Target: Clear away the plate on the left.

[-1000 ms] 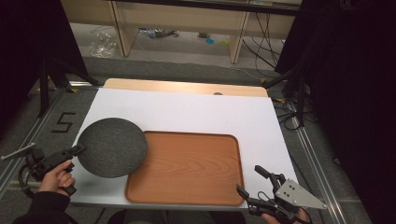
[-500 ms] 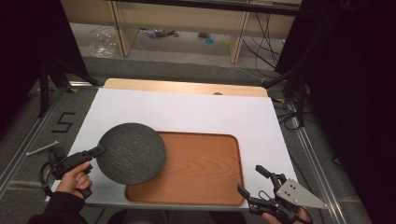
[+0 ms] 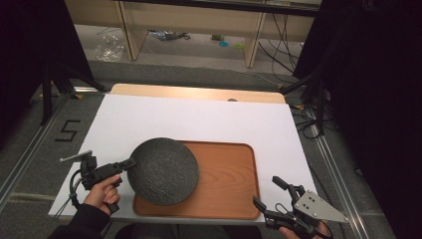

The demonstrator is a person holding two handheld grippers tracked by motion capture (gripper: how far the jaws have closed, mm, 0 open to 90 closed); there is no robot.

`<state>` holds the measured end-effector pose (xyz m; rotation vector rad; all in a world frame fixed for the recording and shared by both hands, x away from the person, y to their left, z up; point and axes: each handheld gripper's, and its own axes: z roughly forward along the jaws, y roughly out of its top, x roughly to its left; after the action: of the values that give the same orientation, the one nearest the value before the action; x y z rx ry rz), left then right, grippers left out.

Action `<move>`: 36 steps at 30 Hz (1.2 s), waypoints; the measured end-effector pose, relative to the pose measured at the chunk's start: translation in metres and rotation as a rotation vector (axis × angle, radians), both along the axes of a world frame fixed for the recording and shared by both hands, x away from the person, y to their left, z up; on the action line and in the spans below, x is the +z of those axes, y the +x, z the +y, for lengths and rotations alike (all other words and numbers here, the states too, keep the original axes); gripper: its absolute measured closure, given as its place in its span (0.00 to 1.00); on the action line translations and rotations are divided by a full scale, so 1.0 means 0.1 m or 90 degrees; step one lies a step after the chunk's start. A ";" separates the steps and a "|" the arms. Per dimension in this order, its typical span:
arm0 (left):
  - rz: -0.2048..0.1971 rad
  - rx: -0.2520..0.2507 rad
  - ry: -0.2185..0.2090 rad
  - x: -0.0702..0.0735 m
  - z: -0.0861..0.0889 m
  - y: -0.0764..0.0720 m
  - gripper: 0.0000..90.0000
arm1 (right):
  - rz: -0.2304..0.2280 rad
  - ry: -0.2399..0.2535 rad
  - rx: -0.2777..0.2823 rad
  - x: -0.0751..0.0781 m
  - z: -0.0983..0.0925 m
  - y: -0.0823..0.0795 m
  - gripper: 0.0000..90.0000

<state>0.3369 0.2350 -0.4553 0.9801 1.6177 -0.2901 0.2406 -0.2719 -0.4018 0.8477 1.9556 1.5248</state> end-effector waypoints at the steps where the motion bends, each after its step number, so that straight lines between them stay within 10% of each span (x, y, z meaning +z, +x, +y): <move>1: 0.000 0.000 0.000 0.00 0.00 0.00 0.92 | 0.000 0.000 0.000 0.00 0.00 0.00 0.22; 22: 0.026 -0.080 0.033 -0.12 -0.77 0.15 0.90 | -0.008 0.017 0.000 0.00 0.00 0.00 0.22; 36: 0.013 -0.102 0.082 -0.16 -0.77 0.16 0.92 | -0.006 0.004 0.003 0.01 -0.01 -0.01 0.22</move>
<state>0.3533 0.1577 -0.4716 1.2114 1.5947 -0.3086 0.2401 -0.2725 -0.4011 0.8375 1.9483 1.5367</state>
